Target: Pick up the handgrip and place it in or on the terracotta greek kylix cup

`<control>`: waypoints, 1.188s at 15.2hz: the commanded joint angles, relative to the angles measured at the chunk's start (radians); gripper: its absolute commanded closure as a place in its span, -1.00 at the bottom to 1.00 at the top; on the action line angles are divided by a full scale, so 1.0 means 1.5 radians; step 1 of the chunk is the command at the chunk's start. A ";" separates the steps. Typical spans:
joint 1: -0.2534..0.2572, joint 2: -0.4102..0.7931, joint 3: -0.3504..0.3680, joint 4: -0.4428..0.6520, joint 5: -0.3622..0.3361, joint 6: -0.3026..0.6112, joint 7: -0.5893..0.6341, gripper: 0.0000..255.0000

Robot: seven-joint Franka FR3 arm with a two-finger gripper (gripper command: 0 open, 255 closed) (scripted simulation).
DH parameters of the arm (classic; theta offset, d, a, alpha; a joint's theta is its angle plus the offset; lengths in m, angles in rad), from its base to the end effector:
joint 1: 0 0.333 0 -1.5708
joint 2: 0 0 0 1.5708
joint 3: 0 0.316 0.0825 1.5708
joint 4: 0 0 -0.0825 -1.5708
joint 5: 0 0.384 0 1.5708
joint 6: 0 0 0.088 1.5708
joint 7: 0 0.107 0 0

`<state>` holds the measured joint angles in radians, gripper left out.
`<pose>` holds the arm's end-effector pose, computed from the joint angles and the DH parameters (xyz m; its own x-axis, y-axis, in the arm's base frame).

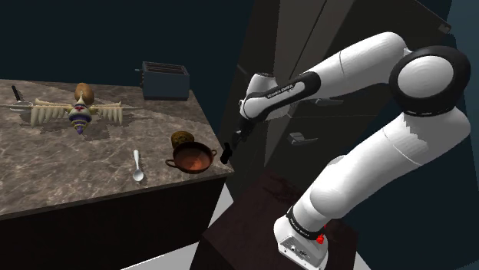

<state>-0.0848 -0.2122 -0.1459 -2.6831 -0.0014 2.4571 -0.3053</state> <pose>0.3937 -0.0901 0.3007 0.9968 0.0792 -0.0063 0.0789 -0.9963 -0.0332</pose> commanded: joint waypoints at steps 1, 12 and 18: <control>-0.002 0.057 -0.010 0.010 0.007 0.049 -0.020 -1.00; -0.020 0.288 -0.006 0.068 0.095 0.220 -0.116 -1.00; -0.027 0.316 0.005 0.073 0.110 0.243 -0.127 -1.00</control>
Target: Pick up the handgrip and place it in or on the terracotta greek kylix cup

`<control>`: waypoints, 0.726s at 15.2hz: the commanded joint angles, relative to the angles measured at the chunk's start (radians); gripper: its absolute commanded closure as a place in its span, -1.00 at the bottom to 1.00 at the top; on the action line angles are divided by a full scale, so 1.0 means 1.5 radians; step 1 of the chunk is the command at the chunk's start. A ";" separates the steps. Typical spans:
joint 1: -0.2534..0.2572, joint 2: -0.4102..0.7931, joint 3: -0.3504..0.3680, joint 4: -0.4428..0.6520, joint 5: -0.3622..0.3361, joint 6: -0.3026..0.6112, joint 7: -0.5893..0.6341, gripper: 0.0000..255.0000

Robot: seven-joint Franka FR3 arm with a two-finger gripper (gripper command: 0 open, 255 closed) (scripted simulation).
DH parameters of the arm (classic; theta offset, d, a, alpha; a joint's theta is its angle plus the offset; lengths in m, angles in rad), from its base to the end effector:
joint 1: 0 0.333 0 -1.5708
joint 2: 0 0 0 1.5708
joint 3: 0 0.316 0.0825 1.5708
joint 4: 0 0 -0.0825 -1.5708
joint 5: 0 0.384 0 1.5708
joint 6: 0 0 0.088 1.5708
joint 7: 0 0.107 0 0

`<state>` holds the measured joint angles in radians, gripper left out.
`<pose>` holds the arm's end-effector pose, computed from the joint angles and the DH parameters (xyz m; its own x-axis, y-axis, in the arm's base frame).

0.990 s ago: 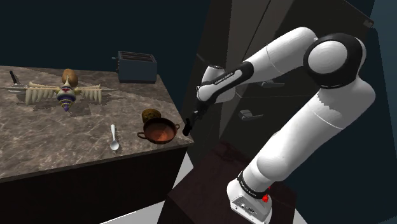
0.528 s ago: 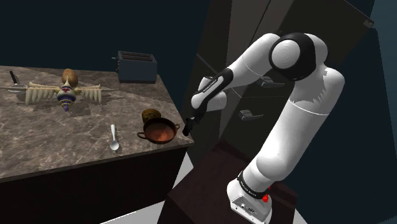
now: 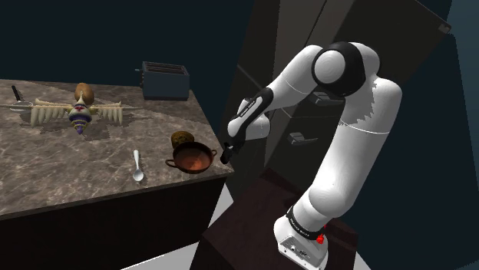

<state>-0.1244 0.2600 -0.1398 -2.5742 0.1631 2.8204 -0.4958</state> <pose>0.4237 -0.1269 0.1692 0.9967 0.0809 -0.0018 0.0809 -0.9966 -0.0170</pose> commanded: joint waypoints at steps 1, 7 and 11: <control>0.000 0.001 0.000 0.000 0.001 0.001 0.000 -1.00; 0.000 0.001 0.000 0.000 0.001 0.001 0.000 1.00; 0.000 0.001 0.000 0.000 0.001 0.001 0.000 1.00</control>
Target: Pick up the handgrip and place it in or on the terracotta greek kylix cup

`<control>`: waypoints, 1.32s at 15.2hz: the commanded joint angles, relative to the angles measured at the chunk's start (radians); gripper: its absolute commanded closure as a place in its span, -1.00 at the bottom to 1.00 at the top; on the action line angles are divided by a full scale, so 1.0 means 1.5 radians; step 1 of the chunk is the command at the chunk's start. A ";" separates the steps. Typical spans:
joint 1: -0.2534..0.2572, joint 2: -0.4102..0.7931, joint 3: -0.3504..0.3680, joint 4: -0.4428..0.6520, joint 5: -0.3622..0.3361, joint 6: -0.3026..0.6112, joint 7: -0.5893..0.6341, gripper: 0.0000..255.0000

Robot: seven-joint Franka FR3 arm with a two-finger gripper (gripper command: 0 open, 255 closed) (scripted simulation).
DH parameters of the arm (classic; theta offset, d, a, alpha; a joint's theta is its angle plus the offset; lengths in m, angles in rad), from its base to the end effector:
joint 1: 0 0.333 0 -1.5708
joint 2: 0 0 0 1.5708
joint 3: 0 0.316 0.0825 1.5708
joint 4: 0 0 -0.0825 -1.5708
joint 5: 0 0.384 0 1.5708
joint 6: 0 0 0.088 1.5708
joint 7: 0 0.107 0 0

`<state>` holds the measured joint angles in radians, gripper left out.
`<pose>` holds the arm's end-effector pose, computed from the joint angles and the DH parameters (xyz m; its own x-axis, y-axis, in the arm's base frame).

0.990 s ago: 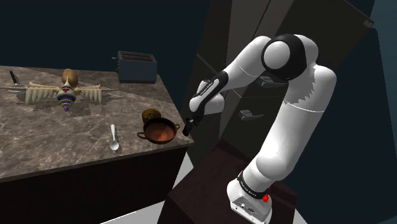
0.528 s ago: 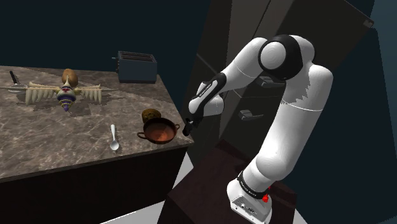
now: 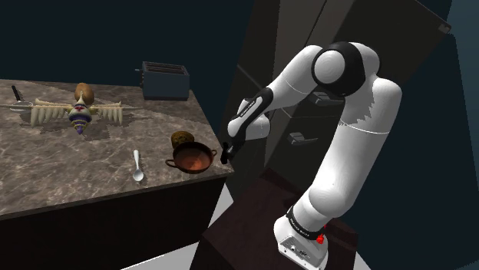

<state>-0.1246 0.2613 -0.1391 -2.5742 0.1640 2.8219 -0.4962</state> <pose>0.4237 -0.1268 0.1687 0.9967 0.0809 -0.0016 0.0809 -0.9966 -0.0170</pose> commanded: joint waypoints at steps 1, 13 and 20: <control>0.000 0.000 0.000 0.000 0.000 0.000 0.000 1.00; 0.122 0.071 -0.113 0.204 -0.003 -0.274 0.478 -1.00; 0.116 0.103 -0.103 0.198 0.014 -0.237 0.466 -1.00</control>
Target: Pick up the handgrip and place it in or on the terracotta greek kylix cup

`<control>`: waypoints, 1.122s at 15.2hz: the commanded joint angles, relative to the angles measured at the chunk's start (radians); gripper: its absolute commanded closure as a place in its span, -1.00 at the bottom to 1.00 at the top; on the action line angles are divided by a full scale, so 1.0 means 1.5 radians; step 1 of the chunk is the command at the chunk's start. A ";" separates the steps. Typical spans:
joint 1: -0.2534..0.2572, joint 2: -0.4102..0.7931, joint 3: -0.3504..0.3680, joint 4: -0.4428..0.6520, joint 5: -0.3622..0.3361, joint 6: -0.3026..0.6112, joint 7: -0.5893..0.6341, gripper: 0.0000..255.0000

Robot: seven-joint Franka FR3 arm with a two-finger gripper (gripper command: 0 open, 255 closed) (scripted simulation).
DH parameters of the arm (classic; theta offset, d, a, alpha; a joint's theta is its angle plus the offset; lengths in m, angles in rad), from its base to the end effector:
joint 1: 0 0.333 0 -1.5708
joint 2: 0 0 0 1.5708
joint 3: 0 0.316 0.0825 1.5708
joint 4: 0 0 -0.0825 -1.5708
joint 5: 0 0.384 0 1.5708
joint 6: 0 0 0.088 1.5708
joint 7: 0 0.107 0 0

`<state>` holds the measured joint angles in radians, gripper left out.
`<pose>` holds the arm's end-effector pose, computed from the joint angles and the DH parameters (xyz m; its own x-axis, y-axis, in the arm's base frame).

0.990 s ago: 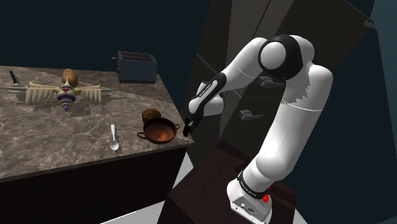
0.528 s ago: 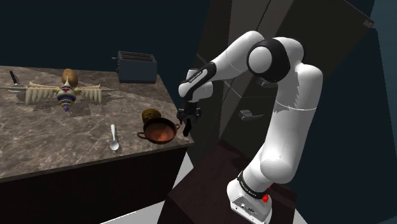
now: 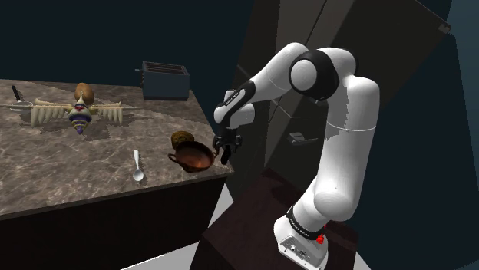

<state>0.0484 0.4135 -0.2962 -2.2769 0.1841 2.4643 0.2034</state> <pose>0.4916 -0.1327 0.1650 0.8099 -0.5565 -0.1854 -0.5535 -0.8297 0.0723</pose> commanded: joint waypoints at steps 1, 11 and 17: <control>0.001 0.002 0.002 0.000 0.001 0.001 -0.001 -1.00; 0.001 0.002 0.002 0.000 0.001 0.001 0.000 1.00; 0.005 -0.016 -0.004 -0.003 -0.007 -0.013 0.005 1.00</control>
<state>0.0530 0.4009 -0.2988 -2.2789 0.1783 2.4530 0.2077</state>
